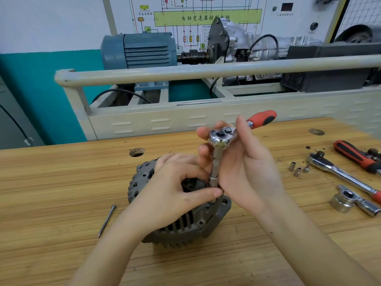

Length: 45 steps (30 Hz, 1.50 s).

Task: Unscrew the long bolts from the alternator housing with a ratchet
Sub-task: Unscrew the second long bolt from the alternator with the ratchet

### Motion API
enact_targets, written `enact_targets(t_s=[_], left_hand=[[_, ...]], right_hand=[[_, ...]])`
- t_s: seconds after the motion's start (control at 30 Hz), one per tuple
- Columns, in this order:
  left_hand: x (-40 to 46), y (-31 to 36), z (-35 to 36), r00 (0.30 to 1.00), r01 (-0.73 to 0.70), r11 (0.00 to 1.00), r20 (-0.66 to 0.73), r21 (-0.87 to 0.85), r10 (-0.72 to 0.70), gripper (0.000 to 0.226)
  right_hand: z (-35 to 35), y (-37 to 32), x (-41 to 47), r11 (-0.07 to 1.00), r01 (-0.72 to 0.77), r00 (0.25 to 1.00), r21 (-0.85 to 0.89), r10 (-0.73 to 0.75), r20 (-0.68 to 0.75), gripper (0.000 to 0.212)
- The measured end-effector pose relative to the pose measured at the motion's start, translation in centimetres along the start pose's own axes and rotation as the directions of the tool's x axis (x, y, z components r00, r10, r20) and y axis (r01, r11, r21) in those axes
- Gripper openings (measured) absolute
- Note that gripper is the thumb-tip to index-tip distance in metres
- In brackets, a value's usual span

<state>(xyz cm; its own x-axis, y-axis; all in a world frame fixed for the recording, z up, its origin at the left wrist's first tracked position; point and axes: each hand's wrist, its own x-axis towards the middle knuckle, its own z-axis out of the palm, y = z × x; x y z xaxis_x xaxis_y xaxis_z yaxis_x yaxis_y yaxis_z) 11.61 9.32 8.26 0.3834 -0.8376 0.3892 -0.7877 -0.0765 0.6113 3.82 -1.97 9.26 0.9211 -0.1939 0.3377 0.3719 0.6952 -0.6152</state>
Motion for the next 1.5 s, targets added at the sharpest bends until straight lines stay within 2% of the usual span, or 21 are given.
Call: enact_targets(t_s=[0.13,0.23,0.37,0.63,0.7,0.73,0.8,1.1,1.27,1.37,1.5], left_hand=[[0.1,0.0,0.0,1.0,-0.001,1.0,-0.014,0.009,0.002,0.035],[0.1,0.0,0.1,1.0,-0.005,1.0,-0.021,0.002,0.005,0.037],[0.0,0.0,0.1,1.0,0.009,1.0,-0.012,0.016,-0.009,0.028],[-0.1,0.0,0.0,0.999,-0.016,1.0,0.031,0.005,0.015,0.042],[0.0,0.1,0.0,1.0,-0.007,1.0,0.021,-0.011,0.007,0.032],[0.0,0.2,0.0,1.0,0.0,1.0,0.012,-0.016,0.0,0.024],[0.0,0.3,0.1,1.0,0.006,1.0,-0.011,-0.015,-0.006,0.021],[-0.2,0.0,0.1,0.999,0.007,1.0,-0.034,0.011,-0.007,0.038],[0.0,-0.1,0.1,1.0,-0.005,1.0,-0.016,0.02,0.006,0.029],[0.1,0.0,0.2,1.0,-0.009,1.0,-0.024,0.02,0.01,0.029],[0.1,0.1,0.1,1.0,-0.013,1.0,-0.025,0.005,0.013,0.032]], right_hand=[[0.1,0.3,0.3,1.0,0.029,0.993,-0.006,-0.029,-0.112,0.037],[0.2,0.4,0.3,0.998,0.043,0.989,-0.038,-0.048,-0.137,0.036],[0.3,0.5,-0.2,0.993,0.059,0.992,-0.106,-0.071,-0.108,0.038],[0.8,0.9,-0.9,0.955,0.148,0.984,-0.256,-0.168,-0.057,0.023],[0.8,0.9,-0.8,0.944,0.189,0.976,-0.272,-0.212,-0.056,0.017],[0.8,0.9,-0.8,0.941,0.213,0.971,-0.264,-0.235,-0.054,0.018],[0.7,0.9,-0.9,0.943,0.233,0.967,-0.237,-0.251,-0.05,0.021],[0.0,0.7,-0.2,0.982,0.064,0.996,-0.177,-0.075,-0.057,0.031],[-0.3,0.6,-0.3,0.991,0.071,0.997,-0.114,-0.07,0.012,0.029],[-0.4,0.5,-0.5,0.988,0.118,0.993,-0.104,-0.116,0.024,0.029],[-0.4,0.5,-0.4,0.989,0.093,0.995,-0.119,-0.086,0.057,0.025]])
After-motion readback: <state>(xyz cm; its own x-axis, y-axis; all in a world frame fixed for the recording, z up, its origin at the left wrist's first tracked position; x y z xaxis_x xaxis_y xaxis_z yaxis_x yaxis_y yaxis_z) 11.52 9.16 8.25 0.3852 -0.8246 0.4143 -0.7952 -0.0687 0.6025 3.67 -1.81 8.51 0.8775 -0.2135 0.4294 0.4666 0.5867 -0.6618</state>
